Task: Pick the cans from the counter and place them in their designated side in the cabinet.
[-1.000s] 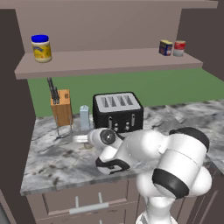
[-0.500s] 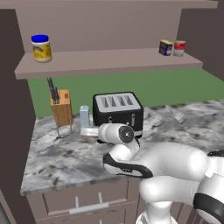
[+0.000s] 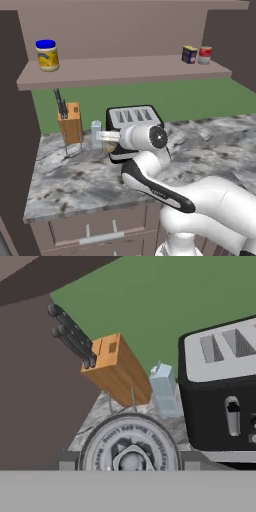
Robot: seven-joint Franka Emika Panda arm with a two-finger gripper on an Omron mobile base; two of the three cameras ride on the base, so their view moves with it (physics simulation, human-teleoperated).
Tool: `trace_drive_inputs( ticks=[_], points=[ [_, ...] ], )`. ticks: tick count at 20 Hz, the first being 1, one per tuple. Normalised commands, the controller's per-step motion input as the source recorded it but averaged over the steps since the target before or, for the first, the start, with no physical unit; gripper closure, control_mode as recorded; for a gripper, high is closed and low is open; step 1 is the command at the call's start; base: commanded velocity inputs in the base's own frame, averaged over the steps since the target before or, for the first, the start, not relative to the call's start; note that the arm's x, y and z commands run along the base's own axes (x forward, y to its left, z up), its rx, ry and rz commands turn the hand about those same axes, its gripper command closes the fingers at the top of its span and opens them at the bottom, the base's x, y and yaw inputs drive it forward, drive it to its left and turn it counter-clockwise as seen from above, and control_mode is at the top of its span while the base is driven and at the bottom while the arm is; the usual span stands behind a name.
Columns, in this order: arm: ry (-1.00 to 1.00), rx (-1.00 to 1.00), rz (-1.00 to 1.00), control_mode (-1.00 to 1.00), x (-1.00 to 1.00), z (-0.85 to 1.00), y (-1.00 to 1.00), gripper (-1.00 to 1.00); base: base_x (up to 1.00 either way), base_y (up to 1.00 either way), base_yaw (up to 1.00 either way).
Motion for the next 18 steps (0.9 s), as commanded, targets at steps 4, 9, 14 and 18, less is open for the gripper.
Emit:
trace_drive_inputs(
  ticks=[4, 9, 14, 18],
  points=[
    [-0.03, -0.01, 0.0, -1.0, -0.49, 0.59, -0.01, 1.0, 0.0, 0.0, 0.0],
    [-0.05, -0.04, -0.01, -1.0, -0.52, 0.46, -0.11, 1.0, 0.0, 0.0, 0.0],
    [-0.04, -0.06, -0.03, -1.0, -0.57, 0.47, -0.22, 1.0, 0.0, 0.0, 0.0],
    [-0.01, -0.09, -0.04, -1.0, -0.58, 0.47, -0.28, 1.0, 0.0, 0.0, 0.0]
  ],
)
